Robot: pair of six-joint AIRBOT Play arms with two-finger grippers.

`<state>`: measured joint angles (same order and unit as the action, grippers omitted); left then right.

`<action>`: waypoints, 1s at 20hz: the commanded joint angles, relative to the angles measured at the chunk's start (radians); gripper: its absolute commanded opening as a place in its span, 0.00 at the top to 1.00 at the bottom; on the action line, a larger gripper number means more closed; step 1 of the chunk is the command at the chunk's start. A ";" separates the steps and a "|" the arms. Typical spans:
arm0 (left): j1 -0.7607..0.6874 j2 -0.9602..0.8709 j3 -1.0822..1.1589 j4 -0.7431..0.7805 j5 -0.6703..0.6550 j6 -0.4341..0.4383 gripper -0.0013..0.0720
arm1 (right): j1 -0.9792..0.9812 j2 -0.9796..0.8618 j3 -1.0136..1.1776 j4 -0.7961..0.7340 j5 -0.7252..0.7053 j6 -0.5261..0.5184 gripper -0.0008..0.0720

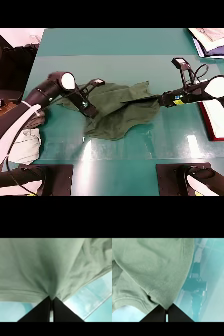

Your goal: Fold the shirts.

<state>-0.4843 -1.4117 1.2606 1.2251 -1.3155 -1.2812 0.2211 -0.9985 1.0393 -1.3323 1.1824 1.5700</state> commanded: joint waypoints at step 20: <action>0.222 0.230 -0.032 -0.271 0.036 0.118 0.95 | -0.367 0.000 0.130 0.128 0.176 -0.141 0.96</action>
<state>-0.2611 -1.1828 1.2728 1.0698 -1.3098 -1.2053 -0.1371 -0.9977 1.1622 -1.2469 1.3567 1.4372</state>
